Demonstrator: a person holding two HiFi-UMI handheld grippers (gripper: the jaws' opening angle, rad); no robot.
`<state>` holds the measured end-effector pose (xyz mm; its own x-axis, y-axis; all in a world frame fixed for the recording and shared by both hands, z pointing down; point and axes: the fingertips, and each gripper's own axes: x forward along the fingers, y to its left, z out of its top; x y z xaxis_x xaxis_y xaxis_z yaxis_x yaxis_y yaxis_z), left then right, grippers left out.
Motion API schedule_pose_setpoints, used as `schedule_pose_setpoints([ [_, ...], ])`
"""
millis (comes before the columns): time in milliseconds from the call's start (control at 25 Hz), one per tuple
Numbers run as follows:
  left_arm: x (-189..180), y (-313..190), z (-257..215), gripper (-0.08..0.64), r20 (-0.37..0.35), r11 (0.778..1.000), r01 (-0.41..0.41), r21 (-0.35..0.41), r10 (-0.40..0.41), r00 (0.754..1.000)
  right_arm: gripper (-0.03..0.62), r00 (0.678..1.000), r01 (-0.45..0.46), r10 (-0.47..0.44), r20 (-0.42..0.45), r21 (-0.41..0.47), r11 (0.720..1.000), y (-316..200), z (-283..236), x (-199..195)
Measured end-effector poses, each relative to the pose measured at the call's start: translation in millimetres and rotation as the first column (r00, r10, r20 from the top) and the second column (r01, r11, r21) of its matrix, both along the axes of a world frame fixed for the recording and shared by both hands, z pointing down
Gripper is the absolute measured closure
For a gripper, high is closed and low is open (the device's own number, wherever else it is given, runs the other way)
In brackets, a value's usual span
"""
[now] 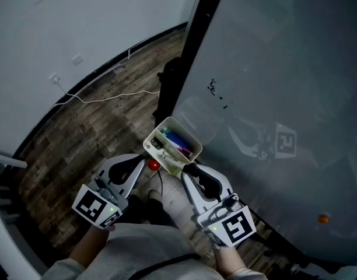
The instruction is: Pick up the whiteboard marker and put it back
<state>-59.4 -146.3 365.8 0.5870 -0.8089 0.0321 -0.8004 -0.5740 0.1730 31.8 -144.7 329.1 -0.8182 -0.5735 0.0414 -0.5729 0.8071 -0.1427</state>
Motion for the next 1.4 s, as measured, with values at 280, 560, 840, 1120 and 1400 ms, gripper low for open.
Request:
schedule_pose_setpoints([
  [280,-3.8,-6.7,-6.8,0.545,-0.009,0.999,-0.055,0.003,0.055,0.998,0.512,0.998,-0.065,0.065,0.008,-0.020,0.998,-0.4,-13.8,8.7],
  [560,-9.1,-10.4,-12.0,0.545,0.003,0.996,-0.089,0.010,0.089,0.996,0.512,0.995,-0.094,0.093,0.029,0.015,0.995,4.0,-36.7,6.0],
  [840,-11.7,-12.0,-19.5,0.545,-0.002,0.992,-0.124,0.028,0.125,0.992,0.512,0.994,-0.109,0.109,0.015,0.038,0.993,10.3,-50.5,5.2],
  [1120,-6.6,-14.2,-25.2,0.545,-0.011,0.983,-0.175,0.050,0.175,0.984,0.512,0.992,-0.124,0.124,0.008,0.069,0.990,13.8,-63.2,3.7],
  [1400,3.4,-18.4,-29.7,0.545,-0.011,0.974,-0.213,0.072,0.215,0.977,0.512,0.991,-0.133,0.132,0.010,0.097,0.986,13.3,-73.6,6.1],
])
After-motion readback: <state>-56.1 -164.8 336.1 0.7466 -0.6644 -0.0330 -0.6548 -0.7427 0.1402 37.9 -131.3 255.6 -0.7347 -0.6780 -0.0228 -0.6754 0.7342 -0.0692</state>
